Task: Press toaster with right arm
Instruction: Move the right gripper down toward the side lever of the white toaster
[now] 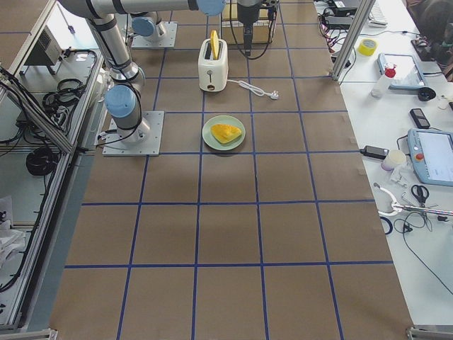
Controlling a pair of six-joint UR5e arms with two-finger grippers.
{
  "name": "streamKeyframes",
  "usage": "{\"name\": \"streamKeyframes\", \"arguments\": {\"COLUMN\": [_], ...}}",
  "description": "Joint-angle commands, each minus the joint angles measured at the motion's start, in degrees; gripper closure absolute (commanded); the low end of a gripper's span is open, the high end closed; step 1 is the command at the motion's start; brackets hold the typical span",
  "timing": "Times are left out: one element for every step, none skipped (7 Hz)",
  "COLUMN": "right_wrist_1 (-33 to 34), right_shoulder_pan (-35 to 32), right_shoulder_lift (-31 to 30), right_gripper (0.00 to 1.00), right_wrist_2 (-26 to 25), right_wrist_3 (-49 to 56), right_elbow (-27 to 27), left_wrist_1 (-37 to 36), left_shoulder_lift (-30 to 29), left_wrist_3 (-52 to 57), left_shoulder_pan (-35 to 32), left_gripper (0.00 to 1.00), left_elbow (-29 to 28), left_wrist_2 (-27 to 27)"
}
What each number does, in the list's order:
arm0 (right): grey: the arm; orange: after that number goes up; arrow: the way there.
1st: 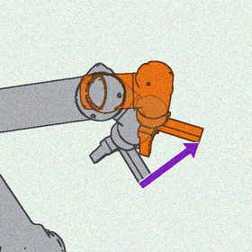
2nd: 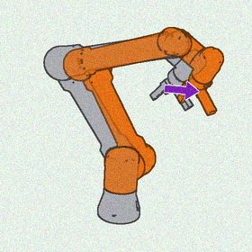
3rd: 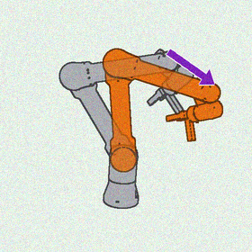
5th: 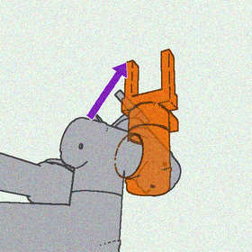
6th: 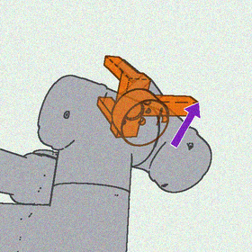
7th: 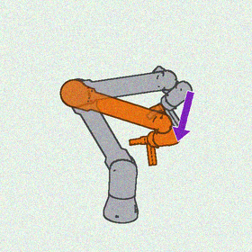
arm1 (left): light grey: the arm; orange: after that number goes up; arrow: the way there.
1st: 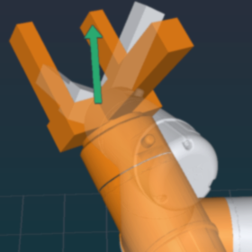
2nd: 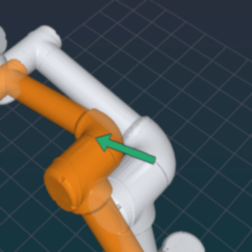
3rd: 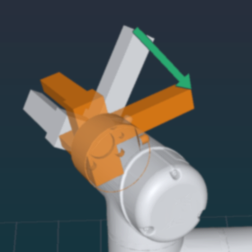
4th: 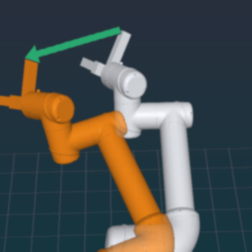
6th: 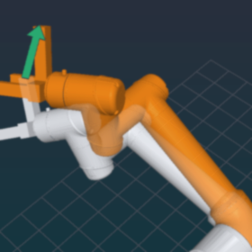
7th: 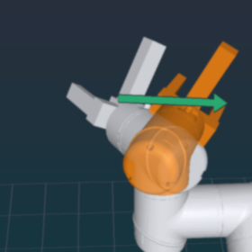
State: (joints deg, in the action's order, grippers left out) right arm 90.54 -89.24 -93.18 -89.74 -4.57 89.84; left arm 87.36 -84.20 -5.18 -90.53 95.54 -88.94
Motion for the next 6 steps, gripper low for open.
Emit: {"name": "streamKeyframes", "arguments": {"right_wrist_1": [-0.2,-0.2,-0.3,-0.2,1.1,2.4], "right_shoulder_pan": [-0.1,-0.1,-0.1,0.0,0.1,0.2], "right_shoulder_lift": [-10.0,-12.5,-12.9,-12.8,-12.8,-12.6], "right_gripper": [0.25,0.57,0.99,1.0,1.0,1.0], "right_wrist_2": [0.2,0.2,0.3,4.9,7.3,9.5], "right_wrist_3": [-5.3,-6.2,-6.6,-6.1,-5.9,-5.4], "right_elbow": [11.7,14.8,16.0,18.3,21.1,23.9], "left_wrist_1": [0.0,0.0,0.0,0.0,0.0,0.0], "left_shoulder_lift": [0.0,0.0,0.0,0.0,0.0,0.0], "left_wrist_3": [0.0,0.0,0.0,0.1,0.0,0.1], "left_shoulder_pan": [0.0,0.0,0.0,0.0,0.0,0.0], "left_gripper": [0.0,0.0,0.0,0.0,0.0,0.0], "left_elbow": [0.0,0.0,0.0,0.0,0.0,0.0], "left_wrist_2": [0.0,0.0,0.0,0.0,0.0,0.0]}}
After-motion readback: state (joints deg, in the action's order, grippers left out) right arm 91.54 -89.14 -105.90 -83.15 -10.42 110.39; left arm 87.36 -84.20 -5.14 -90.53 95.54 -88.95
